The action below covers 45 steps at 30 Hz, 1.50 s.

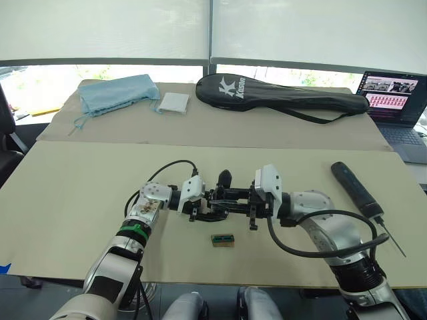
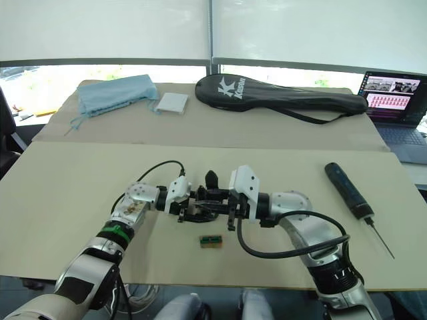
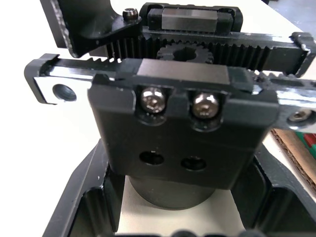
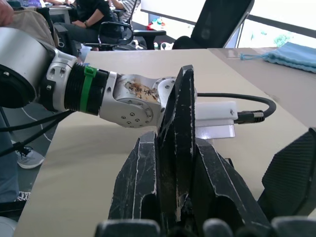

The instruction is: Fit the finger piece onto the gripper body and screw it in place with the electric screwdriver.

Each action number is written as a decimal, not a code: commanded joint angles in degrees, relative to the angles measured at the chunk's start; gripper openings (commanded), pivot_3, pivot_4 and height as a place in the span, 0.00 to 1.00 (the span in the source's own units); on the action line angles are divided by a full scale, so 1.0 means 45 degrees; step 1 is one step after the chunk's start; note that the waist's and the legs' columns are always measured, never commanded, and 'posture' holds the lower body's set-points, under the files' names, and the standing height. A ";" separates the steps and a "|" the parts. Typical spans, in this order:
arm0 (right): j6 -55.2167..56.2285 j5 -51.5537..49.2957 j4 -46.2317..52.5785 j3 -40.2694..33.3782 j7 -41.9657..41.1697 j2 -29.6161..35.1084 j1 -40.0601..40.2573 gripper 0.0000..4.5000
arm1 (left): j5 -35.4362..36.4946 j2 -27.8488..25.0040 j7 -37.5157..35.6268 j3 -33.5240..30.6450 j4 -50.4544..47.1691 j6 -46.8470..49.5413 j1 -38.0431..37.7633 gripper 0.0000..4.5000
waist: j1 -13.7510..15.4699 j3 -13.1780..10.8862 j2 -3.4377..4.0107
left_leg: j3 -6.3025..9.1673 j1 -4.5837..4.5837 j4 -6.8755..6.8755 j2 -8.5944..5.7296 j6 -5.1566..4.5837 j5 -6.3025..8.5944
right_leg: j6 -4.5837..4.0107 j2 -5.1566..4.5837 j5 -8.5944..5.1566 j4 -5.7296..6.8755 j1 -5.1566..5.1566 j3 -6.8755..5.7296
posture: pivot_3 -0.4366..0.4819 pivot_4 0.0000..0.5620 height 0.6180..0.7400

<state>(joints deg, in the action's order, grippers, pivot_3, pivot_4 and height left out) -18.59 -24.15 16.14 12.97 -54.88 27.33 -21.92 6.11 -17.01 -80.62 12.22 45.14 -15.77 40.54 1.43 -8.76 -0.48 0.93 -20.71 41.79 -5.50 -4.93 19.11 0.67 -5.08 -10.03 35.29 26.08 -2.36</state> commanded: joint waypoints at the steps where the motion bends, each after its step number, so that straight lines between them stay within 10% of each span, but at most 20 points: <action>1: 0.0474 0.0122 0.0032 -0.0066 -0.0099 -0.0185 -0.0220 0.09 | -0.0494 -0.0126 0.0183 0.0365 -0.0059 0.0321 -0.0296 0.52 | -0.0022 0.0000 0.0000 | -0.0001 0.0000 0.0000 0.0000 0.0000 0.0000 | 0.0000 0.0001 0.0000 0.0000 0.0001 -0.0001 | 0.48 0.27 1.00; 45: -0.1533 0.1045 -0.0618 0.0674 0.0155 0.0108 -0.0314 0.09 | -0.0440 -0.0216 0.0264 0.0461 -0.0346 0.0681 -0.0611 0.52 | -0.0123 0.0078 0.0011 | 0.0005 0.0085 -0.0005 0.0000 -0.0002 0.0004 | 0.0001 -0.0012 0.0000 -0.0002 -0.0047 0.0013 | 0.48 0.27 1.00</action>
<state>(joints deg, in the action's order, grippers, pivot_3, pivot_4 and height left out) -23.45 -20.67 14.24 15.10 -54.41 26.88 -23.88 6.12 -17.66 -79.43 12.57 43.07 -13.51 39.12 0.88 -8.41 -0.43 0.95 -20.33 41.77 -5.50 -4.93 19.12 0.68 -5.13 -10.03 35.28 25.88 -2.30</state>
